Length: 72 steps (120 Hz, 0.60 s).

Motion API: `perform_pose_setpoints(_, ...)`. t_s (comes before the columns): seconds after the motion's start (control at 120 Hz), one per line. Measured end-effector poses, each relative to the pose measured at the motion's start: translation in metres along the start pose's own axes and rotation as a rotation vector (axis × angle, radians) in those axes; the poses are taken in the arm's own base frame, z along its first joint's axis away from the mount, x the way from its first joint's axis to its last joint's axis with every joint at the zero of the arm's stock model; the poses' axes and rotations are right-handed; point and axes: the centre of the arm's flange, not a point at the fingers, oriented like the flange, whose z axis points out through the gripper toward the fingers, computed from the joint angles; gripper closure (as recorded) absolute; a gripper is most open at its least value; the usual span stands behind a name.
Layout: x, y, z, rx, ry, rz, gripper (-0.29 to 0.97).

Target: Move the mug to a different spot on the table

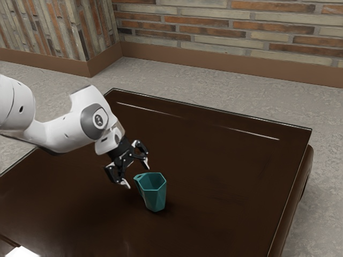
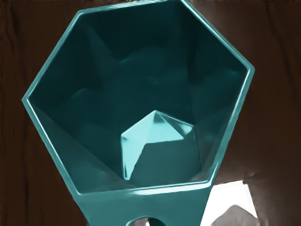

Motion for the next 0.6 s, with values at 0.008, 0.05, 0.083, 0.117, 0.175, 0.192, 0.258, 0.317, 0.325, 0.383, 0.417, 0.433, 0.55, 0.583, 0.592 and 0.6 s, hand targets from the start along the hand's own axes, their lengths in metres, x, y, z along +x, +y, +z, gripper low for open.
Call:
perform_pose_setpoints(0.008, 0.0, 0.0, 0.001, 0.001, 0.003, -0.001, 0.01)
perform_pose_setpoints(0.05, -0.002, -0.001, 0.003, 0.006, 0.014, -0.003, 0.02)
perform_pose_setpoints(0.083, -0.004, -0.001, 0.005, 0.01, 0.023, -0.006, 0.04)
perform_pose_setpoints(0.117, -0.005, -0.001, 0.007, 0.014, 0.032, -0.009, 0.06)
perform_pose_setpoints(0.175, -0.006, -0.001, 0.008, 0.026, 0.047, -0.014, 0.1)
perform_pose_setpoints(0.192, -0.007, -0.001, 0.008, 0.03, 0.051, -0.016, 0.1)
perform_pose_setpoints(0.258, -0.007, -0.002, 0.009, 0.043, 0.065, -0.02, 0.13)
perform_pose_setpoints(0.317, -0.008, -0.002, 0.011, 0.052, 0.075, -0.024, 0.17)
perform_pose_setpoints(0.325, -0.008, -0.002, 0.011, 0.053, 0.077, -0.024, 0.18)
perform_pose_setpoints(0.383, -0.008, -0.002, 0.012, 0.06, 0.084, -0.024, 0.22)
perform_pose_setpoints(0.417, -0.009, -0.002, 0.012, 0.063, 0.087, -0.022, 0.23)
perform_pose_setpoints(0.433, -0.009, -0.002, 0.012, 0.065, 0.088, -0.021, 0.24)
perform_pose_setpoints(0.55, -0.01, -0.002, 0.013, 0.071, 0.094, -0.015, 0.27)
perform_pose_setpoints(0.583, -0.012, -0.001, 0.013, 0.074, 0.096, -0.017, 0.28)
perform_pose_setpoints(0.592, -0.013, -0.001, 0.012, 0.075, 0.096, -0.018, 0.28)
perform_pose_setpoints(0.6, -0.013, -0.001, 0.012, 0.076, 0.096, -0.018, 0.28)
